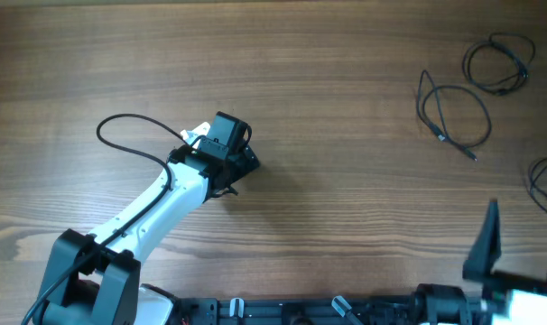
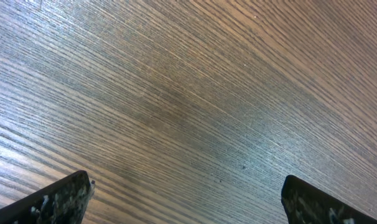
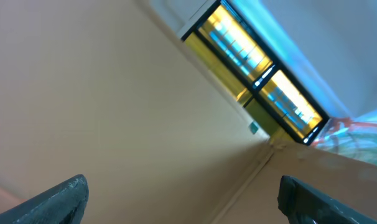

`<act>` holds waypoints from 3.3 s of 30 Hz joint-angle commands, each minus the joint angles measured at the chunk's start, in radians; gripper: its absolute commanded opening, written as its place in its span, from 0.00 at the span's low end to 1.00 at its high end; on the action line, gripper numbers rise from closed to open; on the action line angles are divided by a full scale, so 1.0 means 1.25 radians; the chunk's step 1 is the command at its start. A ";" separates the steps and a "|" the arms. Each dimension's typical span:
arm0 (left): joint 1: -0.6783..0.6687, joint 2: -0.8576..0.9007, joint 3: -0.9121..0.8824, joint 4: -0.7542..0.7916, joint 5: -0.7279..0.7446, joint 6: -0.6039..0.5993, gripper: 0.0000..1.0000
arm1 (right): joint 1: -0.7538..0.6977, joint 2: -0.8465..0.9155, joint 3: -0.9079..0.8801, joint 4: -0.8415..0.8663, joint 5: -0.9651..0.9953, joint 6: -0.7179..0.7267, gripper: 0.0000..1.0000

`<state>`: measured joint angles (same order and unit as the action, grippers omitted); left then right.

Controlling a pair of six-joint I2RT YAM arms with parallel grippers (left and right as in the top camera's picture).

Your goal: Untangle cables

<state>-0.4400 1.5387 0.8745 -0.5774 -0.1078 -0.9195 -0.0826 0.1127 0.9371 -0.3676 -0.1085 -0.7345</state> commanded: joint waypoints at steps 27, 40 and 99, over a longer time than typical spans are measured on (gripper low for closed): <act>0.002 -0.007 0.004 0.000 -0.014 -0.007 1.00 | 0.026 -0.078 -0.125 0.007 -0.062 0.573 1.00; 0.002 -0.007 0.004 0.000 -0.014 -0.007 1.00 | 0.026 -0.072 -0.540 0.287 -0.110 0.818 1.00; 0.002 -0.007 0.004 0.000 -0.014 -0.007 1.00 | 0.027 -0.088 -0.746 0.302 -0.024 0.547 1.00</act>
<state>-0.4400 1.5387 0.8745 -0.5774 -0.1081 -0.9195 -0.0547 0.0208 0.0067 0.0078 -0.1661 0.1734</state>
